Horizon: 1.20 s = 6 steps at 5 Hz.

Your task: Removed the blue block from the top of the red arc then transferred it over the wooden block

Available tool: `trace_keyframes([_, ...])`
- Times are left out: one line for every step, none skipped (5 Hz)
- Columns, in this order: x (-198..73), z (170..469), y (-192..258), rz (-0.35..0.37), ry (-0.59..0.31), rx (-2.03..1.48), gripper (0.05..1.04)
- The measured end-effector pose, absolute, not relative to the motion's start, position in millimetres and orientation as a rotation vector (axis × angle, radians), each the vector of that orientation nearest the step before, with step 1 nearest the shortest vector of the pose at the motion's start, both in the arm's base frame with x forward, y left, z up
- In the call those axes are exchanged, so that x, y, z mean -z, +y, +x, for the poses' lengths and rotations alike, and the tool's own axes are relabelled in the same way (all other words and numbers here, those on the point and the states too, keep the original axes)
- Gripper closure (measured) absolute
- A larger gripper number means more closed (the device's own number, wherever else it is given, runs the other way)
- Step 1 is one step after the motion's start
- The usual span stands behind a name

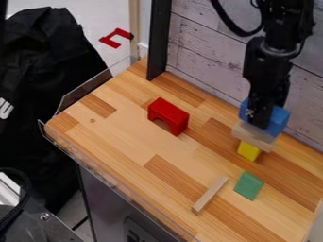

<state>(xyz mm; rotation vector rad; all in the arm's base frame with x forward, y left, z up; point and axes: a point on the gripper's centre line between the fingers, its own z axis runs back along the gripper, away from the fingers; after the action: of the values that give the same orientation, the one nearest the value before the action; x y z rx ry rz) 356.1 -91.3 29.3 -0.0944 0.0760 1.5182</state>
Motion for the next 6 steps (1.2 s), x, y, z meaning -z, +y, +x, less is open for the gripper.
trace_keyframes([-23.7,349.6,-87.9,-0.057,0.080,-1.547,0.507])
trace_keyframes([-19.4,343.9,-86.6,-0.046,0.093,-1.576,0.507])
trace_keyframes([-19.2,343.2,-88.5,-0.064,0.098,-1.589,0.461])
trace_keyframes([-17.2,339.7,-88.7,-0.054,0.112,-1.580,0.170])
trace_keyframes([-17.0,340.7,-87.8,-0.052,0.099,-1.572,0.083])
trace_keyframes([-17.0,341.8,-87.3,-0.055,0.091,-1.573,0.083])
